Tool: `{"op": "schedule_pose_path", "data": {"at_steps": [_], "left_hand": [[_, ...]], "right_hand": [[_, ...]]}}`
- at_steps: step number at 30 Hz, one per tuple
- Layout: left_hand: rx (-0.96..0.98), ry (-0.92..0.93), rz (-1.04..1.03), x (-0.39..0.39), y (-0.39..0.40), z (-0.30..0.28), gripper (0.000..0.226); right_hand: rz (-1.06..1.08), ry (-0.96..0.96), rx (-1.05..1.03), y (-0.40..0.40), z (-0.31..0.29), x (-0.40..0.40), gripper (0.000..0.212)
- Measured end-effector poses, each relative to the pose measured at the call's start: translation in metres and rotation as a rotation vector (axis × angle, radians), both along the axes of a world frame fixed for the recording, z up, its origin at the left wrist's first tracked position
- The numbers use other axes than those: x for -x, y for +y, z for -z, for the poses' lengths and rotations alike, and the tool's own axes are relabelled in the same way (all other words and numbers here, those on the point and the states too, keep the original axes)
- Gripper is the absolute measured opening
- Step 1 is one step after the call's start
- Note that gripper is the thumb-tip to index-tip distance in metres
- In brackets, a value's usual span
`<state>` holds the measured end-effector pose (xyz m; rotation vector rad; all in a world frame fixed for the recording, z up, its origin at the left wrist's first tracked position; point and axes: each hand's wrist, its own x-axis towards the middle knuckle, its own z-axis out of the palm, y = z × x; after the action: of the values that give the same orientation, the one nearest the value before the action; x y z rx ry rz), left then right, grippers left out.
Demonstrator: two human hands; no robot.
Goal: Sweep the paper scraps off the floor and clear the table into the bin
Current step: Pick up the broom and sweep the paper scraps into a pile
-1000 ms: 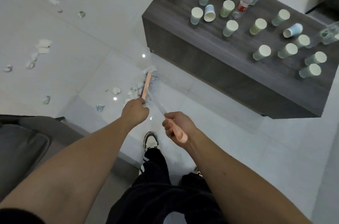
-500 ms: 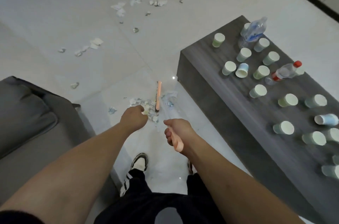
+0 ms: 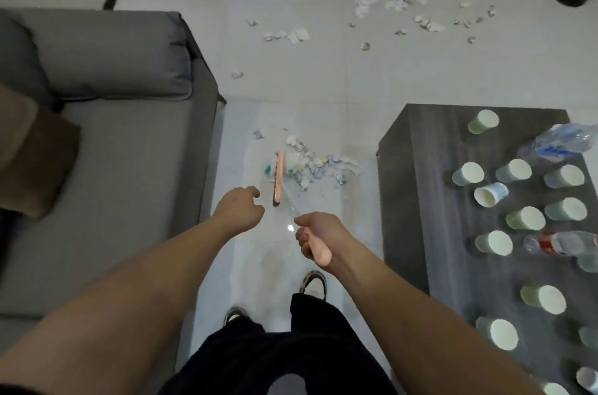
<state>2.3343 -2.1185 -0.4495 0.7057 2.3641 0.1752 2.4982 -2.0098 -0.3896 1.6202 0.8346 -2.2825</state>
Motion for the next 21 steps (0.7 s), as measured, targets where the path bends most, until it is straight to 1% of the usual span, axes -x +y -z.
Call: {"op": "schedule_pose_path", "data": {"at_steps": [3, 7, 12, 17, 19, 21], "left_hand": [[-0.005, 0.006, -0.144, -0.012, -0.051, -0.002, 0.049], [-0.001, -0.003, -0.325, -0.035, -0.143, -0.001, 0.049], [0.0, -0.021, -0.541, -0.09, -0.255, 0.008, 0.043], [-0.027, -0.053, -0.656, -0.152, -0.32, 0.016, 0.034], [-0.025, -0.058, -0.69, -0.167, -0.334, 0.018, 0.033], [-0.029, -0.048, -0.711, -0.175, -0.345, 0.022, 0.034]], "right_hand": [[-0.139, -0.007, -0.002, -0.033, 0.006, -0.002, 0.008], [-0.328, 0.001, 0.026, -0.089, 0.017, -0.007, 0.007], [-0.529, -0.031, 0.096, -0.174, 0.033, -0.032, 0.007], [-0.647, -0.111, 0.134, -0.236, 0.046, -0.08, 0.005], [-0.655, -0.155, 0.132, -0.244, 0.049, -0.094, 0.006], [-0.706, -0.186, 0.112, -0.244, 0.051, -0.101, 0.012]]}}
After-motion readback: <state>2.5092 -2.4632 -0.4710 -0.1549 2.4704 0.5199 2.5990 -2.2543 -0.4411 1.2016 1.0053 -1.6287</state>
